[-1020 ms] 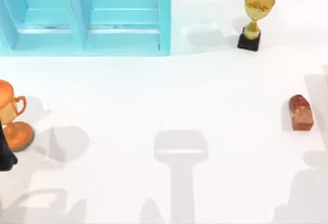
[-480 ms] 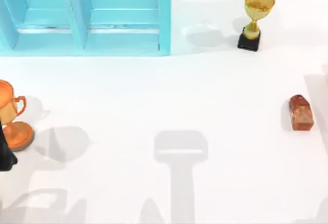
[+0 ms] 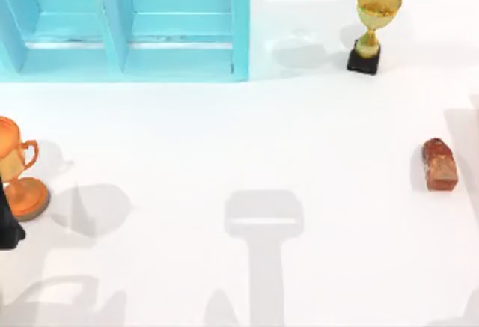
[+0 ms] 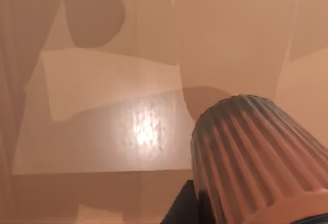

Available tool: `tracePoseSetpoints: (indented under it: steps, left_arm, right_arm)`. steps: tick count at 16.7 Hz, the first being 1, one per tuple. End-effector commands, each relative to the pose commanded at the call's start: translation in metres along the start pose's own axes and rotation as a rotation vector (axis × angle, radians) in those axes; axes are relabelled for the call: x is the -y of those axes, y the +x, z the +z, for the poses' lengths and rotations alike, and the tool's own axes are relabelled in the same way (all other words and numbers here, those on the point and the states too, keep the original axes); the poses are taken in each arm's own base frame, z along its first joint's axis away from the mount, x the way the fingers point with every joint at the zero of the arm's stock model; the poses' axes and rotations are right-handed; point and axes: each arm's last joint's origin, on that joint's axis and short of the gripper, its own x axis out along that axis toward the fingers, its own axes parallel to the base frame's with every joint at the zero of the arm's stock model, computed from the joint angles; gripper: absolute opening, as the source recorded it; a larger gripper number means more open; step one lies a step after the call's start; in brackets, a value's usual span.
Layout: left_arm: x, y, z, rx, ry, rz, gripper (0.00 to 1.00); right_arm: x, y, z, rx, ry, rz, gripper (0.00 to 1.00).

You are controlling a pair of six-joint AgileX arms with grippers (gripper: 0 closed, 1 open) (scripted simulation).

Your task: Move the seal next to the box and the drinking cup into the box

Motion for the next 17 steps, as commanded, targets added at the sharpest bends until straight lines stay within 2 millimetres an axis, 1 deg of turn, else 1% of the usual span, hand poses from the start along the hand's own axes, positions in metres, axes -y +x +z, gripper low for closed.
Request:
tracePoseSetpoints:
  steps: [9,10,17]
  left_arm:
    - [0.0,0.0,0.0,0.0,0.0,0.0,1.0]
    - [0.0,0.0,0.0,0.0,0.0,0.0,1.0]
    - [0.0,0.0,0.0,0.0,0.0,0.0,1.0]
  right_arm:
    - [0.0,0.0,0.0,0.0,0.0,0.0,0.98]
    - [0.0,0.0,0.0,0.0,0.0,0.0,1.0]
    - [0.0,0.0,0.0,0.0,0.0,0.0,1.0]
